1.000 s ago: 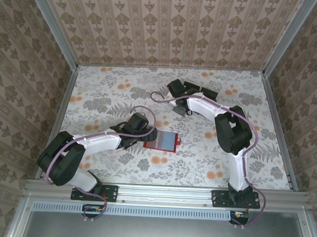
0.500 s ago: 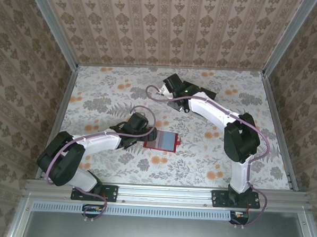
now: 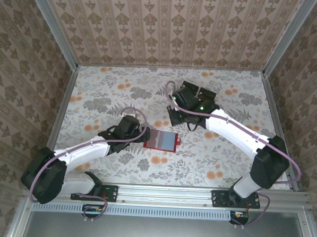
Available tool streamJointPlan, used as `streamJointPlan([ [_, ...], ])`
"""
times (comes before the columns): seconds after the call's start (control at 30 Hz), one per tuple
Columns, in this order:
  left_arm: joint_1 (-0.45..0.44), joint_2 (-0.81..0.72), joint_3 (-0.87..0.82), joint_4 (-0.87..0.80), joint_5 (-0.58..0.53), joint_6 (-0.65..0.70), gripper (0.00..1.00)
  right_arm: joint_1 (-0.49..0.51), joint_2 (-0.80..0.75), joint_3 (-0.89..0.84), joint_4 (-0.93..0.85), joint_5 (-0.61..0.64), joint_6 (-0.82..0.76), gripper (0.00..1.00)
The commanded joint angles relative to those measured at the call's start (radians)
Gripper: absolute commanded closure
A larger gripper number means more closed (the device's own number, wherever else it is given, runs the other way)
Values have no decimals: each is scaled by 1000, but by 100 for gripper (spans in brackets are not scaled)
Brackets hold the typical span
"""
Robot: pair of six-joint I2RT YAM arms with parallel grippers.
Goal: Put the credit cards into the card holder
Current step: Insert the credit card into the card slot.
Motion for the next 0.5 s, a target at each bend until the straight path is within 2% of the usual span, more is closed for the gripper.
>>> streamJointPlan([
  [0.0,12,-40,-23,-59,-41,-16,0,8,-46,-174,206,-178,356,100],
  [0.2,12,-50,-30,-74,-40,-10,0,57,-88,-339,376,-171,556,100],
  [0.47,9,-22,-31,-65,-30,-9,0,88,-41,-399,477,-180,627,100],
])
